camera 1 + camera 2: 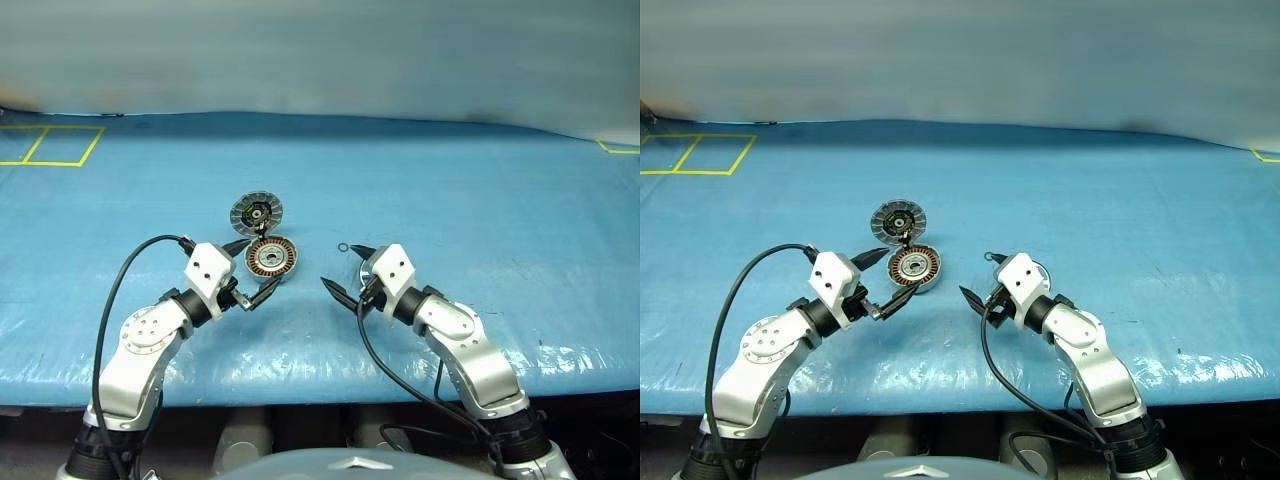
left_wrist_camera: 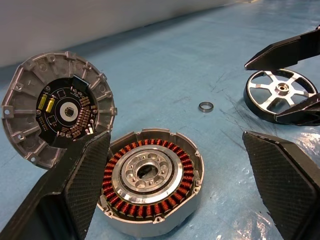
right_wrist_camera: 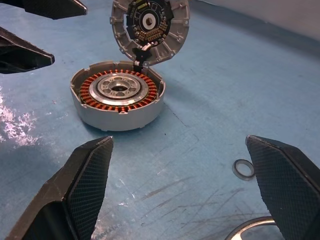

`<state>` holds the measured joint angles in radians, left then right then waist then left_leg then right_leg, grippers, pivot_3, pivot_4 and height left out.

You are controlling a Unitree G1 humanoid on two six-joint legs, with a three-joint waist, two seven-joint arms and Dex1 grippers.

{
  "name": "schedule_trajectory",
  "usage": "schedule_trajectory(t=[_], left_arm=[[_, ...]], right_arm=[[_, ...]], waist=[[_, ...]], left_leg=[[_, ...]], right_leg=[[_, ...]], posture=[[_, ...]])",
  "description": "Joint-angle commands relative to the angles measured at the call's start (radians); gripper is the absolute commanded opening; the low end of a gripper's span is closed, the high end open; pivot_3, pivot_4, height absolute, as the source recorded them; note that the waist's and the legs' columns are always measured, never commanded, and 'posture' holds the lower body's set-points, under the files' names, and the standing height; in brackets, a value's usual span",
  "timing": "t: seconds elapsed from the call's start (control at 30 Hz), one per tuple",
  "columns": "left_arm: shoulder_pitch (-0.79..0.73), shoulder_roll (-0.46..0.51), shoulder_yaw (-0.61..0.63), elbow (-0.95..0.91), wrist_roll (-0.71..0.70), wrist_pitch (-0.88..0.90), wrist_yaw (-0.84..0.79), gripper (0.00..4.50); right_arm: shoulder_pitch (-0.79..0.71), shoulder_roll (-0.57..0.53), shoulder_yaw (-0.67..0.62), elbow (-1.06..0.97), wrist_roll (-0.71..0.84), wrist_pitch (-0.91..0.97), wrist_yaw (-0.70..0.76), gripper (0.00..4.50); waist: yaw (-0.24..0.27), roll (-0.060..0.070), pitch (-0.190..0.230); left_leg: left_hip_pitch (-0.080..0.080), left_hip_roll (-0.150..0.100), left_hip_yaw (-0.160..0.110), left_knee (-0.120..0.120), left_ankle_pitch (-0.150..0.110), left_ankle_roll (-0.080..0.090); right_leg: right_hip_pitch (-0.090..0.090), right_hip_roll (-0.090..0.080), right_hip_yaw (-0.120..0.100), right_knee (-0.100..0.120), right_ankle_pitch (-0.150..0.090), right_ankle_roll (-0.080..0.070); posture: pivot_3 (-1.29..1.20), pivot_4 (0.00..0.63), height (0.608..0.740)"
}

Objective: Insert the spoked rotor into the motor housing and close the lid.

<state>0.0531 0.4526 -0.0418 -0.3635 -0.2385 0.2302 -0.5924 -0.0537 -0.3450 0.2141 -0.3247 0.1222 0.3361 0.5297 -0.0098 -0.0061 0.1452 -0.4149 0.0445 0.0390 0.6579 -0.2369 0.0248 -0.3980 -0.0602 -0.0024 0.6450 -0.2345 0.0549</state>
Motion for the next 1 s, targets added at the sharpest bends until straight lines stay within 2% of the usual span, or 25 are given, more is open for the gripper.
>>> schedule_trajectory(t=[0.03, 0.77, 1.0], left_arm=[[-0.003, -0.003, 0.0, -0.02, 0.0, -0.019, -0.003, 4.5], [-0.01, 0.0, 0.008, -0.028, -0.019, 0.01, -0.021, 4.5], [-0.01, 0.028, 0.002, -0.029, -0.01, 0.025, -0.041, 4.5]], right_arm=[[-0.009, -0.001, -0.006, -0.031, 0.006, -0.012, 0.004, 4.48], [0.003, 0.002, 0.003, -0.038, 0.008, -0.008, 0.002, 4.48], [0.003, 0.012, 0.003, -0.037, 0.015, -0.006, -0.002, 4.48]], waist=[[0.0, 0.0, 0.0], [0.0, 0.0, 0.0], [0.0, 0.0, 0.0]], left_leg=[[0.0, 0.0, 0.0, 0.0, 0.0, 0.0], [0.0, 0.0, 0.0, 0.0, 0.0, 0.0], [0.0, 0.0, 0.0, 0.0, 0.0, 0.0]], right_leg=[[0.0, 0.0, 0.0, 0.0, 0.0, 0.0], [0.0, 0.0, 0.0, 0.0, 0.0, 0.0], [0.0, 0.0, 0.0, 0.0, 0.0, 0.0]], posture=[[0.0, 0.15, 0.74], [0.0, 0.15, 0.74], [0.0, 0.15, 0.74]])
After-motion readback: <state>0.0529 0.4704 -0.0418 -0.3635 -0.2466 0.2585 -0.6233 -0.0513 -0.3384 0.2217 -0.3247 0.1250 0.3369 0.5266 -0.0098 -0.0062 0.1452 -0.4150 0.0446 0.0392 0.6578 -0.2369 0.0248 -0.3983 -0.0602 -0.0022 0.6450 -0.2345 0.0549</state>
